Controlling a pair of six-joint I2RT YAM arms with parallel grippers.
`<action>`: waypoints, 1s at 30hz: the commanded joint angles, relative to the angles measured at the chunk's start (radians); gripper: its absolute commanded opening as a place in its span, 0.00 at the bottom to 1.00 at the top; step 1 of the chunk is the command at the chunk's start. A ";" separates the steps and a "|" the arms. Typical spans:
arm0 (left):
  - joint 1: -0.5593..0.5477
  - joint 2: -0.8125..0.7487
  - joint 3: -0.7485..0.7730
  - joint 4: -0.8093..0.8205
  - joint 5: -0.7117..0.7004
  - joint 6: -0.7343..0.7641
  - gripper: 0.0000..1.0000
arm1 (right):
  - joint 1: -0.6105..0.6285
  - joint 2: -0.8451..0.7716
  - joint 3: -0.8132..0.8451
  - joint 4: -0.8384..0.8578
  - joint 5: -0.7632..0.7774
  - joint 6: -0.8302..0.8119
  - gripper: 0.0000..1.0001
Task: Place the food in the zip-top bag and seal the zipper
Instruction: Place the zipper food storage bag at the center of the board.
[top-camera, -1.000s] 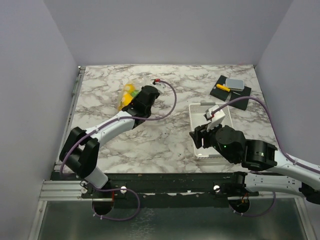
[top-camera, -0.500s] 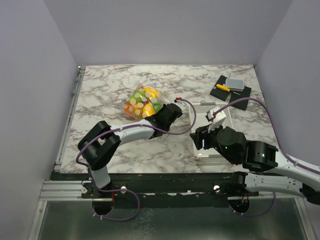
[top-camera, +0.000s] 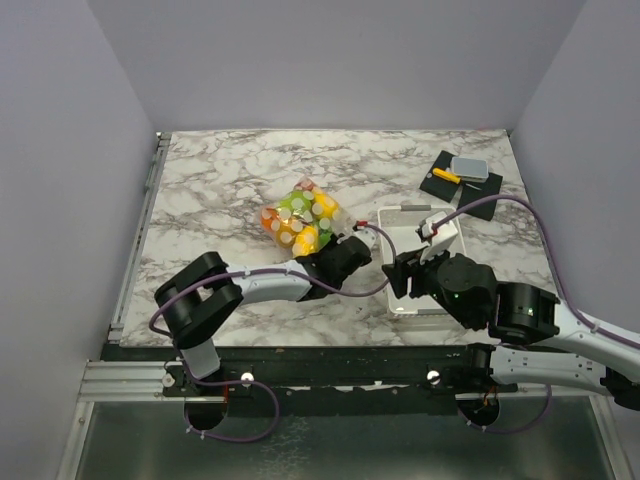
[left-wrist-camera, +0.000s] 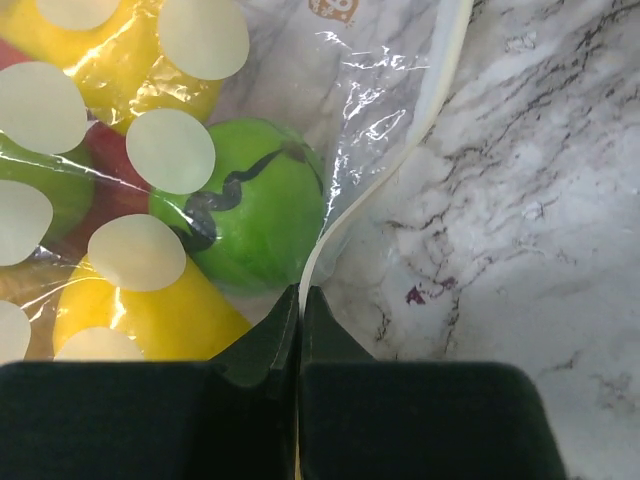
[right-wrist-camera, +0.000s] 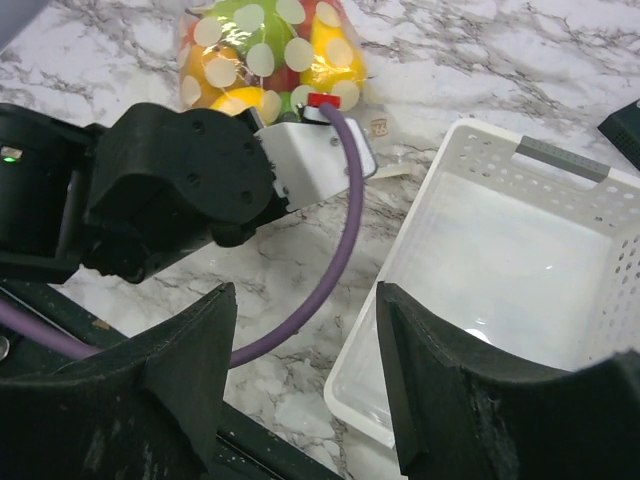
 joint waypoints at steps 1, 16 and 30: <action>-0.029 -0.105 -0.079 0.018 -0.056 -0.069 0.00 | 0.000 -0.026 0.030 -0.033 0.070 0.032 0.63; -0.057 -0.440 -0.296 0.016 -0.031 -0.279 0.49 | 0.000 -0.014 0.087 -0.020 0.108 0.038 0.65; -0.057 -0.636 -0.192 -0.148 0.071 -0.358 0.99 | 0.000 0.044 0.100 -0.013 0.121 0.090 0.65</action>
